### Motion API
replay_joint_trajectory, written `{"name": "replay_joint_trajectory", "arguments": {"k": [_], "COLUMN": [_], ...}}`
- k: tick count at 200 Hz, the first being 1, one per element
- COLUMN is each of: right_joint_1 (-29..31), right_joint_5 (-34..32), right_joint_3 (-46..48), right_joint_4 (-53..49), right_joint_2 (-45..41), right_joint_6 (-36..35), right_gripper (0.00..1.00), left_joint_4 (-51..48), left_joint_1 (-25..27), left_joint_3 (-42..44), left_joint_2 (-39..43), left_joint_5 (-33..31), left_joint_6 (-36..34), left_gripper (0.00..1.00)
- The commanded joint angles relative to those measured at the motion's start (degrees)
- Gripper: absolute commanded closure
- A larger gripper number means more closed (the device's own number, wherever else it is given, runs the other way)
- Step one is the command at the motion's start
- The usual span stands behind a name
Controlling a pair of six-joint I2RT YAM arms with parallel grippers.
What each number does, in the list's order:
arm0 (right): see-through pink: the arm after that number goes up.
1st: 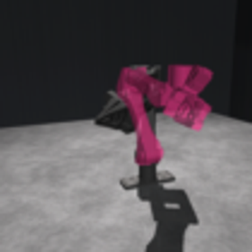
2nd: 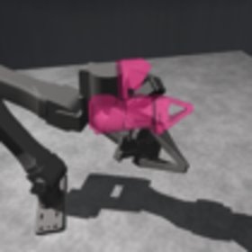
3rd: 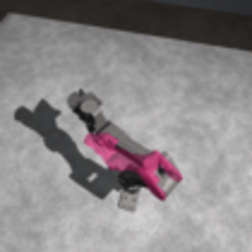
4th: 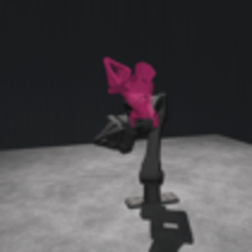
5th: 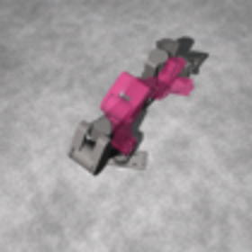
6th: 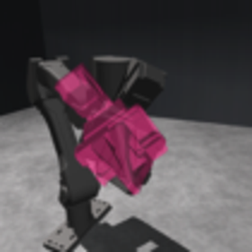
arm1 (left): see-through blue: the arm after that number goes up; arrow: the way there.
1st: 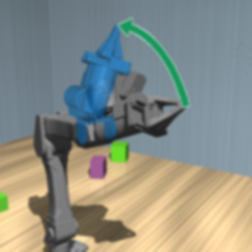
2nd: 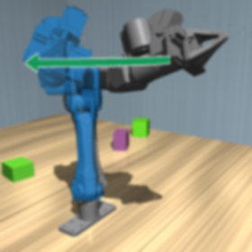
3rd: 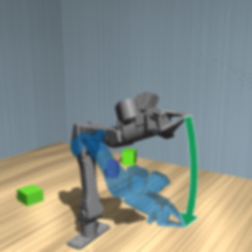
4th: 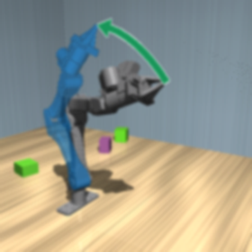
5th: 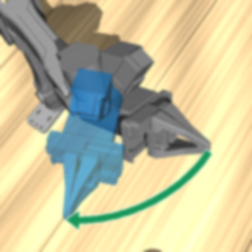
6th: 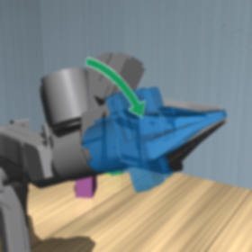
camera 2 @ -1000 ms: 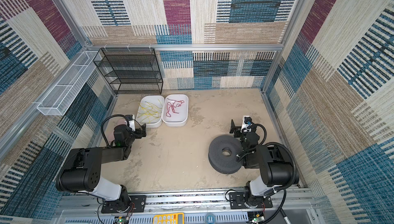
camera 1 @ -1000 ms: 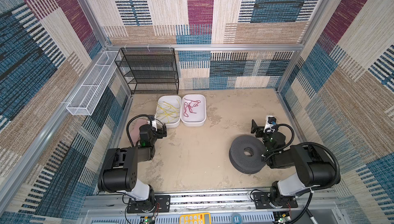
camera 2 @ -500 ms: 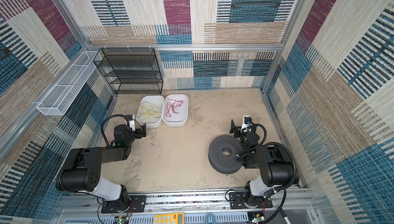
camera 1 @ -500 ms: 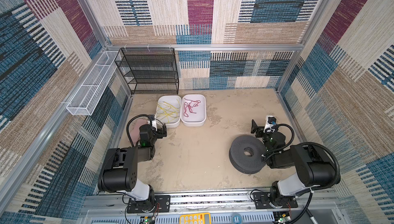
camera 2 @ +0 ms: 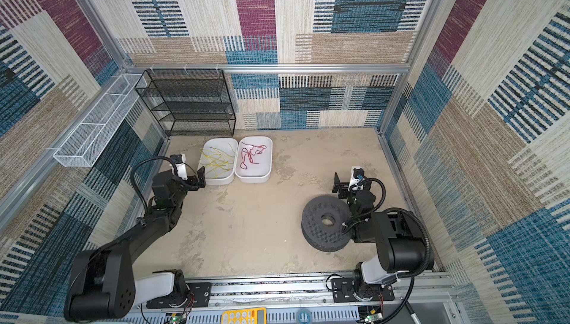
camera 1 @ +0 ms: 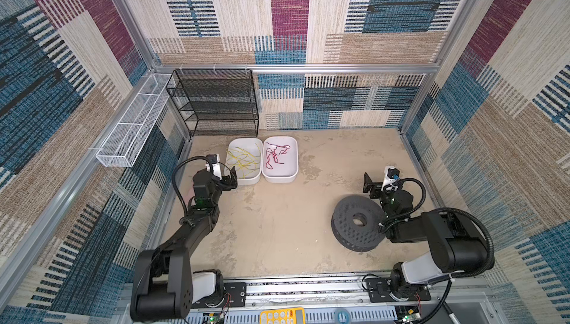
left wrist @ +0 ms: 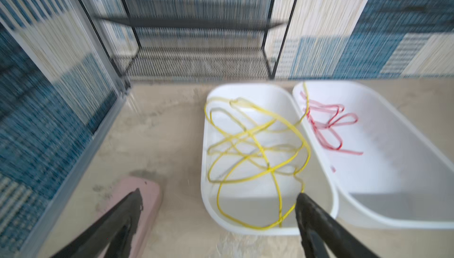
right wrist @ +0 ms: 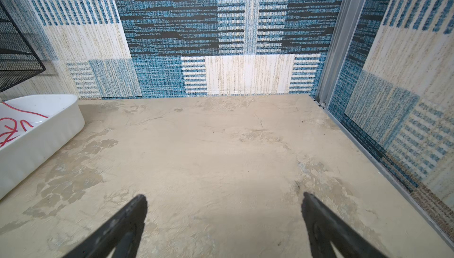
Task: Wrap the cables
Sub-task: 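Move left gripper toward yellow cable tub while right gripper reaches grey spool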
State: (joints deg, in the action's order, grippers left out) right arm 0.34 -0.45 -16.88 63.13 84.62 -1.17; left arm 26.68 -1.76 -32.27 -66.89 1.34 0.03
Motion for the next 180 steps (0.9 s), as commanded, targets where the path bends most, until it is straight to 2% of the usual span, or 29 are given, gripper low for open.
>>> {"name": "replay_joint_trajectory", "arguments": {"k": [1,12,24,32,46,58,62,77,90,103,120,143,163,180], "right_joint_1": [1.33,2.81,5.52,6.24,6.25,6.25,6.18,5.94,5.50,5.55,5.53,5.64,5.80,6.14], "right_joint_5": [-3.58,-4.05,-8.45,-9.09,-5.39,3.89,5.90,3.03,5.08,4.20,6.34,8.50,10.07,10.89], "right_joint_3": [-9.52,-13.80,-18.61,-23.18,-33.18,-38.95,-39.74,-37.32,-34.27,-36.08,-37.01,-34.50,-30.40,-27.80], "right_joint_4": [-18.56,-25.28,-33.04,-40.18,-56.03,-62.56,-63.81,-67.47,-66.12,-74.17,-81.52,-86.78,-88.95,-91.93], "right_joint_2": [-3.43,-5.62,-9.43,-12.40,-16.41,-19.14,-20.36,-25.30,-28.51,-28.46,-27.51,-28.81,-30.53,-30.63], "right_joint_6": [0.33,0.40,2.89,7.53,19.32,21.40,24.72,38.90,37.87,36.94,33.78,32.84,34.05,34.51], "right_gripper": [0.01,0.01,0.01,0.01,0.01,0.01,0.01,0.01,0.00,0.05,0.14,0.21,0.27,0.31], "left_joint_4": [-14.35,-20.28,-26.08,-30.34,-34.82,-34.63,-33.90,-26.19,-22.20,-23.74,-23.76,-25.32,-19.70,-17.24], "left_joint_1": [0.00,0.03,0.01,-0.08,-0.09,-0.09,-0.08,-0.17,-0.29,-0.33,-0.33,-0.35,-0.11,0.69], "left_joint_3": [-3.53,-6.71,-10.26,-12.68,-14.95,-13.72,-12.74,-7.08,-4.48,-5.68,-5.84,-5.93,-1.93,0.58], "left_joint_2": [9.31,14.05,17.74,19.56,21.94,24.74,25.82,30.46,33.04,32.93,32.64,31.11,27.47,24.77], "left_joint_5": [-2.87,-3.39,-2.86,-2.48,-0.17,1.44,1.88,2.17,4.82,7.56,12.83,20.08,26.06,27.66], "left_joint_6": [9.50,12.60,16.77,19.76,22.45,24.68,25.11,28.96,32.01,33.72,35.46,36.04,43.59,47.28], "left_gripper": [0.01,0.01,0.01,0.01,0.01,0.01,0.01,0.01,0.01,0.01,0.01,0.03,0.10,0.16]}}
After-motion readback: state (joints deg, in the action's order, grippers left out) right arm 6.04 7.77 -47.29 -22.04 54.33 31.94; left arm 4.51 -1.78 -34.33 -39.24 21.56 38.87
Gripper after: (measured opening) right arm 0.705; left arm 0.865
